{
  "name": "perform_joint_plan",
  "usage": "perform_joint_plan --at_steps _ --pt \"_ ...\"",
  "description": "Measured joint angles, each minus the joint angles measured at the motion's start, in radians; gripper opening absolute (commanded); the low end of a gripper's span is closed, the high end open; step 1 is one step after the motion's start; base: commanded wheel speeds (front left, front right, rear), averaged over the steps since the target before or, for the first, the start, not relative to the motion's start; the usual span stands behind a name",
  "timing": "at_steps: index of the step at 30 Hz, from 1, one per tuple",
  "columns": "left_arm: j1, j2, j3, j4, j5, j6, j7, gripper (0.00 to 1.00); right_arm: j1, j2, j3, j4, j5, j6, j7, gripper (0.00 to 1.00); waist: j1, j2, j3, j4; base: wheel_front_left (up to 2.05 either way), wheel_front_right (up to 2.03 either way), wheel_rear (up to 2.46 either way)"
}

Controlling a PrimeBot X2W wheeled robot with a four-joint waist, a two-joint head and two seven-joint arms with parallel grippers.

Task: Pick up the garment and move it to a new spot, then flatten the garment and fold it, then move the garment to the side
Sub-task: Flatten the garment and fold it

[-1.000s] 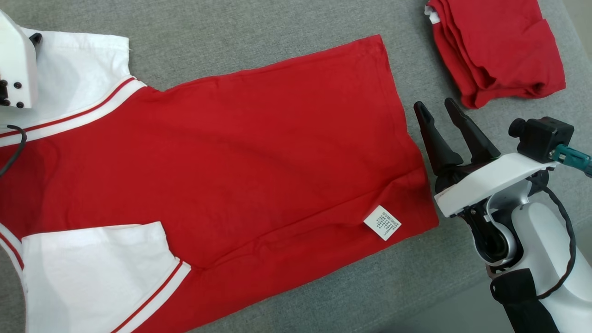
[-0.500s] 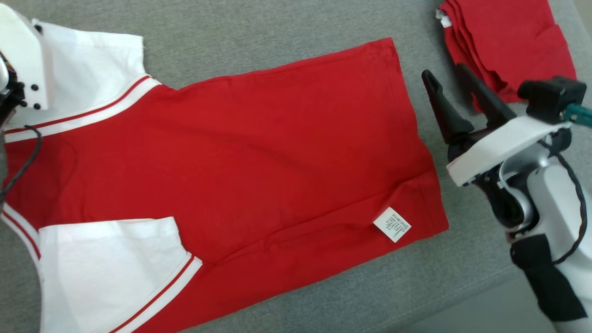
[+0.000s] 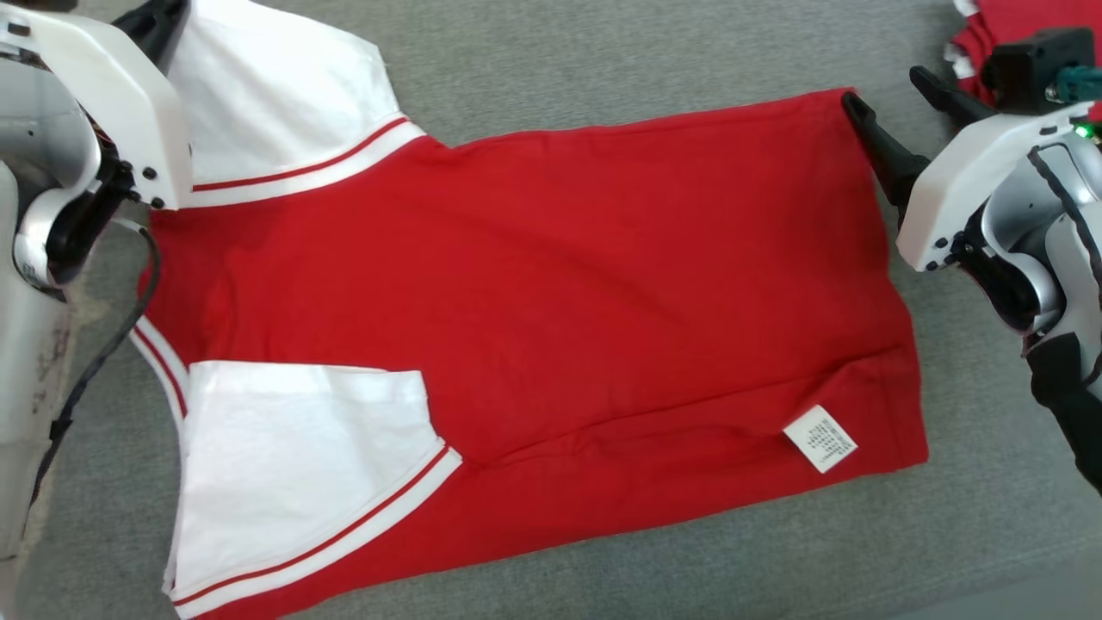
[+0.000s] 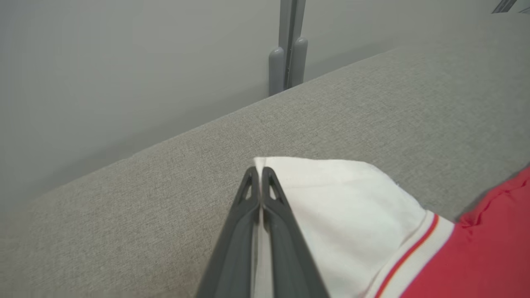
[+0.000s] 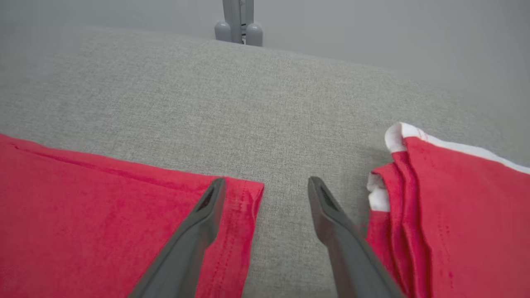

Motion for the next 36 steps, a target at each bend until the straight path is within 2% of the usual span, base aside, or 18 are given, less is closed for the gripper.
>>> perform_joint_plan --at_steps 9,11,14,15,21,22,23,24,30,36 --pt "0.04 -0.012 -0.006 -0.053 -0.01 0.011 -0.017 0.0 -0.09 -0.044 0.11 0.078 0.053 0.0 0.143 0.99 0.0 0.0 0.015 0.056 0.0 0.0 0.0" --pt "0.04 -0.018 -0.008 -0.053 -0.011 0.012 -0.022 0.0 -0.098 -0.057 0.13 0.082 0.074 0.0 0.177 0.81 0.0 0.0 0.014 0.061 0.0 0.0 0.0" --pt "0.04 -0.021 -0.01 -0.054 -0.017 0.012 -0.026 0.0 -0.108 -0.072 0.147 0.081 0.098 0.0 0.198 0.76 0.0 0.0 0.013 0.065 0.0 0.0 0.0" --pt "0.04 -0.021 -0.01 -0.053 -0.018 0.012 -0.027 0.0 -0.112 -0.076 0.152 0.082 0.101 0.0 0.202 0.49 -0.0001 0.0 0.014 0.065 0.0 0.0 0.0" --pt "0.039 -0.021 -0.01 -0.046 -0.027 0.011 -0.041 0.0 -0.136 -0.074 0.178 0.101 0.124 0.0 0.204 0.36 0.0 0.0 0.02 0.069 0.0 0.0 0.0" --pt "0.039 -0.021 -0.01 -0.044 -0.028 0.01 -0.044 0.0 -0.139 -0.071 0.181 0.106 0.128 0.0 0.199 0.32 0.0 0.0 0.021 0.071 0.0 0.0 0.0" --pt "0.038 -0.021 -0.01 -0.042 -0.028 0.01 -0.049 0.0 -0.14 -0.069 0.184 0.111 0.13 0.0 0.193 0.18 0.0 0.0 0.021 0.072 0.0 0.0 0.0" --pt "0.038 -0.021 -0.01 -0.041 -0.03 0.01 -0.056 0.0 -0.142 -0.068 0.187 0.115 0.131 0.0 0.178 0.0 0.0 0.0 0.02 0.074 0.0 0.0 0.0" --pt "0.051 -0.021 -0.001 -0.052 -0.046 0.006 -0.113 0.0 -0.142 -0.073 0.191 0.134 0.149 0.0 0.079 0.0 0.0 0.0 0.006 0.081 0.0 0.0 0.0" --pt "0.144 -0.016 0.012 -0.122 -0.069 0.004 -0.172 0.0 -0.085 -0.108 0.202 0.084 0.18 0.0 -0.029 0.0 0.0 0.0 -0.029 0.083 0.0 0.0 0.0"
